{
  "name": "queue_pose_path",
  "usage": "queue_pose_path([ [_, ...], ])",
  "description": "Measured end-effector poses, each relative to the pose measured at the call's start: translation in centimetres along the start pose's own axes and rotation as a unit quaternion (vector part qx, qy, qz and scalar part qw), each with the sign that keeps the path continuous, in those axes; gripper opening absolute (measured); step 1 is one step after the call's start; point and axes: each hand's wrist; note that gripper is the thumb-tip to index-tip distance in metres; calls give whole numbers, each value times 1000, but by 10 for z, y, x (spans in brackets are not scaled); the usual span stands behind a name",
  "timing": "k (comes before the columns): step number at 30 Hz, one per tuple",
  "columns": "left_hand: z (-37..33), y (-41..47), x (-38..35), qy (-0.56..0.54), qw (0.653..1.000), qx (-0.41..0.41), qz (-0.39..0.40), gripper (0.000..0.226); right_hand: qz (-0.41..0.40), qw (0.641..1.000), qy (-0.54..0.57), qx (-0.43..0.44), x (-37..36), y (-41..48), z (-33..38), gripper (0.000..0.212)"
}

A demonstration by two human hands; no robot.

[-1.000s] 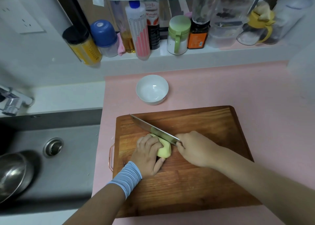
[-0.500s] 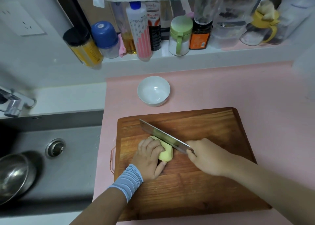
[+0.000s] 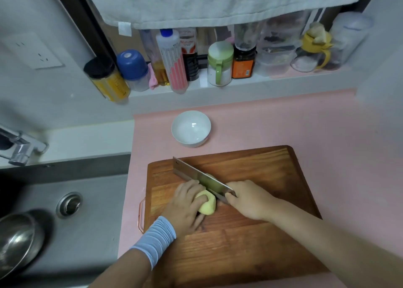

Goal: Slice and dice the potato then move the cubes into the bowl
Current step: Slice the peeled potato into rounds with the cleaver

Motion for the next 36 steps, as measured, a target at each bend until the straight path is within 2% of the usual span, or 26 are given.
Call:
queue_pose_path([
  [3, 9, 9, 14, 25, 998, -40, 37, 35, -20, 997, 71, 1, 4, -10, -2, 28],
  [6, 15, 15, 26, 1, 995, -30, 91, 43, -70, 995, 65, 10, 16, -22, 2, 26],
  [8, 10, 20, 36, -34, 982, 14, 183, 57, -115, 993, 28, 9, 25, -26, 1, 25],
  [11, -15, 36, 45, -41, 943, 69, 323, 70, -166, 985, 41, -4, 30, -30, -8, 26],
  [13, -33, 51, 44, -52, 924, 82, 369, 70, -183, 981, 58, -9, 31, -33, -13, 27],
  [21, -39, 84, 34, -53, 895, 141, 420, 56, -189, 981, 41, -22, 29, -39, -20, 31],
  [23, -26, 88, 38, -117, 899, 178, 383, 45, -191, 980, 44, -18, 28, -38, -19, 32],
  [25, -6, 91, 40, -139, 918, 218, 301, 33, -195, 980, 42, -17, 27, -37, -18, 33],
  [27, 12, 91, 37, -77, 935, 218, 270, 41, -200, 979, 32, -21, 28, -36, -15, 33],
  [31, 24, 87, 25, -14, 913, 185, 362, 65, -197, 980, 18, -19, 32, -32, -7, 34],
  [33, 24, 85, 21, -22, 916, 206, 344, 57, -195, 981, 15, -13, 31, -28, -4, 35],
  [36, 27, 79, 27, -116, 916, 283, 258, 27, -192, 981, 16, -12, 28, -23, 3, 36],
])
Point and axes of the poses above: each hand's wrist, its own y-axis towards the middle knuckle, its own x-axis out of the back of the hand, z = x × y, and after that the axes turned 5 degrees about z, right-handed
